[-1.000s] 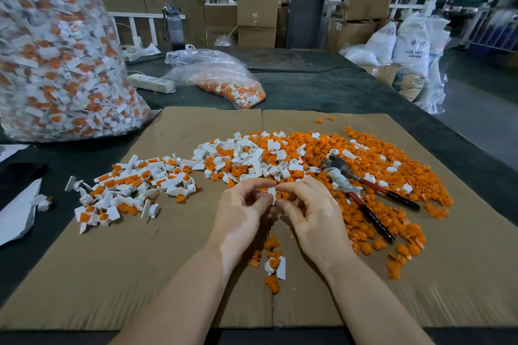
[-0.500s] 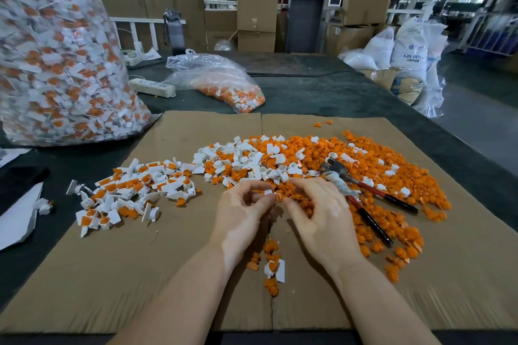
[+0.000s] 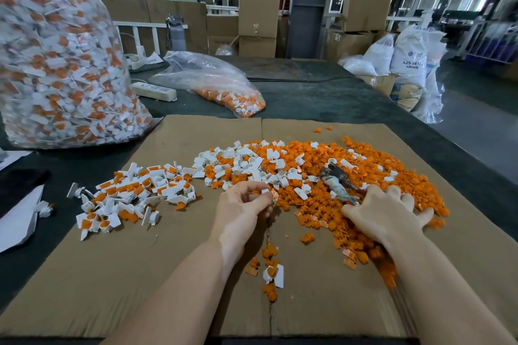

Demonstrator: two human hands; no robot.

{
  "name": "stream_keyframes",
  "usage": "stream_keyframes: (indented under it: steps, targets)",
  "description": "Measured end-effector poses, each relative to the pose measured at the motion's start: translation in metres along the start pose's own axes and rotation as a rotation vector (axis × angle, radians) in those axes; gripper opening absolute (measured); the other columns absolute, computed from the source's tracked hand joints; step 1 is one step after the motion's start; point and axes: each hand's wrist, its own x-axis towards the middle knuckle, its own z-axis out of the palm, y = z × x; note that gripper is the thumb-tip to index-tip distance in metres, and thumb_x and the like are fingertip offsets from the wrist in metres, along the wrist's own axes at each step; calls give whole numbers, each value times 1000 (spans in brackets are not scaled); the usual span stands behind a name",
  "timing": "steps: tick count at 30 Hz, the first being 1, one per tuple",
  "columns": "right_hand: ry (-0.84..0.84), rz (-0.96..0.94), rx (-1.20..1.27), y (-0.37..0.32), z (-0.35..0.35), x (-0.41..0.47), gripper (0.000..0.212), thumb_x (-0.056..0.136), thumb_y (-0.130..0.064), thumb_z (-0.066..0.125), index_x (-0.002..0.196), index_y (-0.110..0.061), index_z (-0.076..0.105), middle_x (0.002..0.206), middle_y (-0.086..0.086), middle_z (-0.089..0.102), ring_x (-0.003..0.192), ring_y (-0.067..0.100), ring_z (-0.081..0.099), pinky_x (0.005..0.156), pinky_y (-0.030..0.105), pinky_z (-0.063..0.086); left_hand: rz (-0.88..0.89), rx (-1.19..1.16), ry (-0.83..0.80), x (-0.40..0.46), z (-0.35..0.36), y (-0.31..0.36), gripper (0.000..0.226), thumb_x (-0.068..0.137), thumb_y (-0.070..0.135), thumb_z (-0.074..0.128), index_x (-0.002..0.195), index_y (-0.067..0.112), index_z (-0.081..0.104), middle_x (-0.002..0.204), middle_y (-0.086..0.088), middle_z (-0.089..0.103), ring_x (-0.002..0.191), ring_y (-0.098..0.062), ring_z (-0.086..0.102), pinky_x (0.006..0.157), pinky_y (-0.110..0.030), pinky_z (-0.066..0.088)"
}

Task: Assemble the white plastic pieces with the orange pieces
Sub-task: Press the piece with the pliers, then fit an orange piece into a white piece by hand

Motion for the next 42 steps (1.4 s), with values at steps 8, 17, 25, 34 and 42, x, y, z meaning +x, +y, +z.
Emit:
stream_keyframes:
  steps: [8,17,25,34,42]
  targets:
    - [192,-77,22,-4,-5,-6,54,85,-56,47,115,-12,45,125,11,51,119,31,43,99,47,32,-53,-36,26,3,1,3,13,85,8,65,97,15,66,62,2,66,56,-5,60,55,-17,49]
    - [-135,-541,462,-31,-36,-48,30,98,-36,38,78,-17,51,69,-1,47,56,12,42,50,24,28,-93,-188,70,11,3,17,12,85,6,65,95,11,64,66,-3,64,55,-8,57,51,-18,48]
    - [-471,-519,608,-39,-35,-64,35,97,-34,36,74,-14,52,67,2,58,64,14,58,48,20,34,-123,-145,142,18,-2,24,9,87,5,63,95,9,64,77,-8,64,59,-10,59,46,-17,47]
    - [-505,-572,608,-42,-31,-68,39,97,-46,37,77,-15,50,54,-10,50,48,4,48,49,16,38,-150,-228,178,15,6,27,10,87,1,61,96,5,63,75,-9,63,61,-11,57,64,-25,53]
    - [-218,-601,502,-48,-15,-68,32,95,-50,40,75,-24,42,74,-3,50,66,12,50,58,23,34,-150,-242,232,12,12,24,10,87,4,63,94,11,64,84,-12,67,75,-20,67,68,-35,59]
